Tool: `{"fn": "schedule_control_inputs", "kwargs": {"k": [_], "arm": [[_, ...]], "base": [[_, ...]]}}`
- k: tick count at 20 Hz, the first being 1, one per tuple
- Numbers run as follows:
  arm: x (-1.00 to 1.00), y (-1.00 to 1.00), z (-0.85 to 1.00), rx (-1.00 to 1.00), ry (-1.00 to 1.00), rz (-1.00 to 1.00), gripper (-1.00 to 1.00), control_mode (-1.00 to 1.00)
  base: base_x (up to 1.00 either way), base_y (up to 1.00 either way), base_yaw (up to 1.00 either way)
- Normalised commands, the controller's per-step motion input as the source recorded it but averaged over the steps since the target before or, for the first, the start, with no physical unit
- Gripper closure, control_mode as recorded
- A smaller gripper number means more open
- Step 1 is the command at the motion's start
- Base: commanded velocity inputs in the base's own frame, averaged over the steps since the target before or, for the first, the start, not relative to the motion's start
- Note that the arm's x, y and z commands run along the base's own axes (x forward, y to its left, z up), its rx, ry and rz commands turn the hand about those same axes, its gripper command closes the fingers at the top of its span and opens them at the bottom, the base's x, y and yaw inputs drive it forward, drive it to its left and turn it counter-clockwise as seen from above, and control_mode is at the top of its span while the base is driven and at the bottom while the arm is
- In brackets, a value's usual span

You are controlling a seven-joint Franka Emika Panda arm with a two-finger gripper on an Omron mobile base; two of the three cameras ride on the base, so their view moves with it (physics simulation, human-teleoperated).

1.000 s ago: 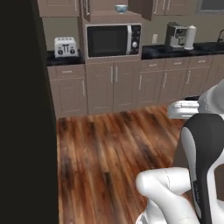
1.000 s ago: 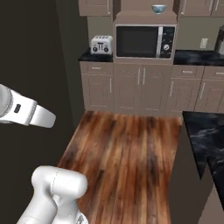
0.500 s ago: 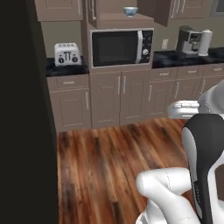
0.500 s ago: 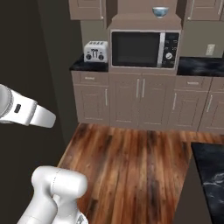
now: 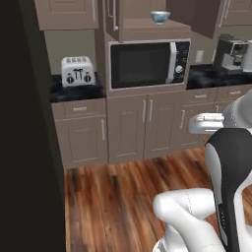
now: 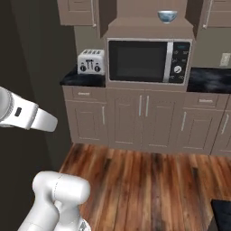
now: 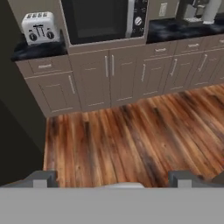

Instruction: Take the smaller bowl and place it next to the appetizer plate on the dining counter , and place the larger bowl next to the plate with cooked food.

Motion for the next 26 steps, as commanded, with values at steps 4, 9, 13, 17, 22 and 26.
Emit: {"fn": "schedule_control_inputs", "kwargs": {"k": [4,9,13,17,22,26], "arm": [[0.0,0.0,0.0,0.0,0.0,0.0,-1.0,1.0],[0.0,0.0,0.0,0.0,0.0,0.0,-1.0,1.0],[0.0,0.0,0.0,0.0,0.0,0.0,-1.0,1.0],[0.0,0.0,0.0,0.0,0.0,0.0,-1.0,1.0],[0.0,0.0,0.0,0.0,0.0,0.0,-1.0,1.0],[0.0,0.0,0.0,0.0,0.0,0.0,-1.0,1.0]], "base": [[1.0,-0.32,0.0],[1.0,-0.86,0.02],[1.0,-0.78,0.11],[1.0,-0.1,0.11],[1.0,-0.4,0.06],[1.0,0.0,-0.04]]}}
